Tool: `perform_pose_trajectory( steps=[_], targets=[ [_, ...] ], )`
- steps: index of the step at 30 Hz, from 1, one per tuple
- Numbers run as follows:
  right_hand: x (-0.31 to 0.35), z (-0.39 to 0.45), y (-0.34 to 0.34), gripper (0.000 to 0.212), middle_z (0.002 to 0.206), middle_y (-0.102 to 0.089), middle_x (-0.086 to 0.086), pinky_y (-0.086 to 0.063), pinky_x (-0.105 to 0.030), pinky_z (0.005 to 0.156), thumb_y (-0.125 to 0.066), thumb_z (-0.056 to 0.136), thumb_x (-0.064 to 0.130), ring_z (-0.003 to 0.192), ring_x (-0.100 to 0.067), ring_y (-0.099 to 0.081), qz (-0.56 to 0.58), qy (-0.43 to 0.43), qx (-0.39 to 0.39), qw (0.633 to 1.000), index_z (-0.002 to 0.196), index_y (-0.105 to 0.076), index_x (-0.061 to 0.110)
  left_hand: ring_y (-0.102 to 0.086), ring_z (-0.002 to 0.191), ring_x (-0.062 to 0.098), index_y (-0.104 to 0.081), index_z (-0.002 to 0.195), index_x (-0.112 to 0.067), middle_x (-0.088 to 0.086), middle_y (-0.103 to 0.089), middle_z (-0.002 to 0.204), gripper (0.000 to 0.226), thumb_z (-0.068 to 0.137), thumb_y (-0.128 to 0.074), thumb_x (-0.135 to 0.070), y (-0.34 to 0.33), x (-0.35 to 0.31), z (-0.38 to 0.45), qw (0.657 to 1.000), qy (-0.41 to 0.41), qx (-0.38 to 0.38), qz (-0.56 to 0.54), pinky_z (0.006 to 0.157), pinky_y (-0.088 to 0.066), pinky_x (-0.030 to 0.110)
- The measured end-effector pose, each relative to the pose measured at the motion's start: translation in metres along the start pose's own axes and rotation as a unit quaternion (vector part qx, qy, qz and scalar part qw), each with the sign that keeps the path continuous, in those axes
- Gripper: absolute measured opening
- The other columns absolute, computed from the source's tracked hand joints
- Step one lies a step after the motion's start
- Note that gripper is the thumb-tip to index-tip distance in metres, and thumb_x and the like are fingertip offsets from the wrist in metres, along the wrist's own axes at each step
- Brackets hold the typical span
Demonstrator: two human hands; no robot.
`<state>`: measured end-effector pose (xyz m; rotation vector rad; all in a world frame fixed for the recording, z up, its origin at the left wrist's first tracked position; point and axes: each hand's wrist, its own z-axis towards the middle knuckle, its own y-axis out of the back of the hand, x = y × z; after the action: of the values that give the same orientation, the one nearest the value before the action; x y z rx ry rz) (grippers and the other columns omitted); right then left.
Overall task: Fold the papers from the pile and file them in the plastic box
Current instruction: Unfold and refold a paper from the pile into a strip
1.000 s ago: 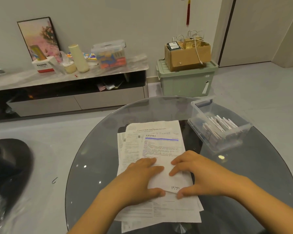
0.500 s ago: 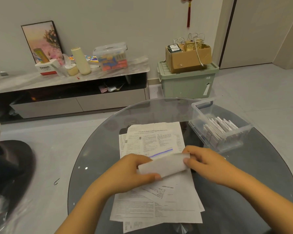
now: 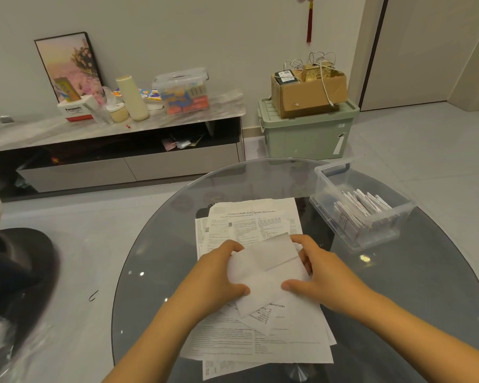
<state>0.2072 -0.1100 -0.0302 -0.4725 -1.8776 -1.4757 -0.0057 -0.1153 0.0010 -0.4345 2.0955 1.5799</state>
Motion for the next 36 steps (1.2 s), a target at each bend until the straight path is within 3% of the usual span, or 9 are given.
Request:
perform_pose_trajectory(
  steps=[5,8,13,16,18,22,25,32,36],
  targets=[
    [-0.004,0.001,0.0,0.089,0.105,-0.038,0.018,-0.042,-0.027,0.095,-0.071,0.076,0.043,0.102,-0.005,-0.04,-0.085,0.006,-0.009,0.996,0.143,-0.013,0.039,-0.037,0.121,0.008,-0.025,0.141,-0.037,-0.012,-0.036,0.132,0.077,0.08,-0.07,-0.029,-0.007,0.003,0.003,0.997,-0.034,0.015,0.07,0.094,-0.039,0.023],
    [-0.008,0.004,0.004,0.085,0.115,-0.038,0.013,-0.039,-0.028,0.099,-0.069,0.079,0.042,0.113,-0.009,-0.036,-0.123,0.008,-0.008,0.992,0.143,-0.013,0.042,-0.03,0.127,0.007,-0.028,0.14,-0.041,-0.016,-0.031,0.135,0.071,0.082,-0.067,-0.03,-0.007,0.005,0.003,0.995,-0.053,0.029,0.085,0.101,-0.037,0.026],
    [-0.011,0.001,0.007,0.045,0.114,-0.037,0.014,-0.036,-0.018,0.091,-0.063,0.087,0.026,0.106,-0.005,-0.032,-0.15,0.074,-0.034,0.985,0.125,-0.044,0.041,-0.035,0.117,0.004,-0.045,0.121,-0.04,-0.019,-0.036,0.126,0.049,0.079,-0.071,-0.032,-0.005,0.005,0.003,0.994,-0.055,0.042,0.082,0.094,-0.039,0.023],
    [-0.008,-0.005,0.003,0.023,0.109,-0.047,0.017,-0.035,-0.016,0.088,-0.055,0.09,0.026,0.101,0.001,-0.033,-0.163,0.151,0.009,0.975,0.111,-0.061,0.035,-0.041,0.11,0.005,-0.052,0.109,-0.037,-0.018,-0.037,0.117,0.039,0.077,-0.074,-0.033,-0.005,0.005,0.002,0.996,-0.048,0.045,0.065,0.087,-0.04,0.019],
    [-0.005,-0.007,0.0,0.024,0.108,-0.05,0.016,-0.036,-0.017,0.09,-0.055,0.09,0.036,0.104,0.0,-0.037,-0.15,0.177,0.053,0.971,0.112,-0.063,0.033,-0.047,0.101,0.005,-0.056,0.104,-0.036,-0.016,-0.04,0.111,0.032,0.077,-0.073,-0.035,-0.005,0.004,0.003,0.997,-0.038,0.052,0.048,0.08,-0.04,0.016],
    [-0.004,-0.009,0.0,0.049,0.116,-0.044,0.021,-0.03,-0.018,0.096,-0.058,0.078,0.061,0.111,0.001,-0.034,-0.176,0.187,0.09,0.962,0.122,-0.054,0.04,-0.05,0.071,-0.002,-0.065,0.092,-0.036,-0.014,-0.053,0.091,0.009,0.086,-0.061,-0.032,0.0,0.002,0.003,0.998,-0.016,0.066,-0.008,0.063,-0.039,0.012],
    [-0.004,-0.012,0.002,0.064,0.119,-0.038,0.024,-0.025,-0.017,0.1,-0.06,0.069,0.071,0.113,0.003,-0.029,-0.2,0.192,0.099,0.956,0.125,-0.048,0.043,-0.049,0.055,-0.01,-0.068,0.096,-0.034,-0.019,-0.05,0.07,0.027,0.089,-0.049,-0.016,0.006,0.003,0.003,0.995,0.0,0.085,-0.05,0.053,-0.033,0.005],
    [-0.001,-0.016,0.001,0.061,0.123,-0.041,0.018,-0.027,-0.02,0.098,-0.054,0.072,0.072,0.116,-0.005,-0.032,-0.237,0.219,0.073,0.944,0.125,-0.049,0.043,-0.051,0.068,-0.004,-0.067,0.108,-0.033,-0.02,-0.052,0.082,0.03,0.089,-0.051,-0.017,0.011,0.0,0.001,0.992,0.009,0.114,-0.055,0.057,-0.034,0.004],
    [-0.001,-0.017,-0.001,0.041,0.106,-0.06,0.016,-0.043,-0.022,0.082,-0.048,0.077,0.07,0.098,-0.008,-0.055,-0.237,0.254,0.049,0.936,0.1,-0.065,0.041,-0.056,0.077,0.0,-0.066,0.108,-0.034,-0.019,-0.056,0.097,0.026,0.09,-0.053,-0.022,0.011,0.003,0.001,0.989,0.016,0.14,-0.049,0.063,-0.039,0.008]
  ],
)
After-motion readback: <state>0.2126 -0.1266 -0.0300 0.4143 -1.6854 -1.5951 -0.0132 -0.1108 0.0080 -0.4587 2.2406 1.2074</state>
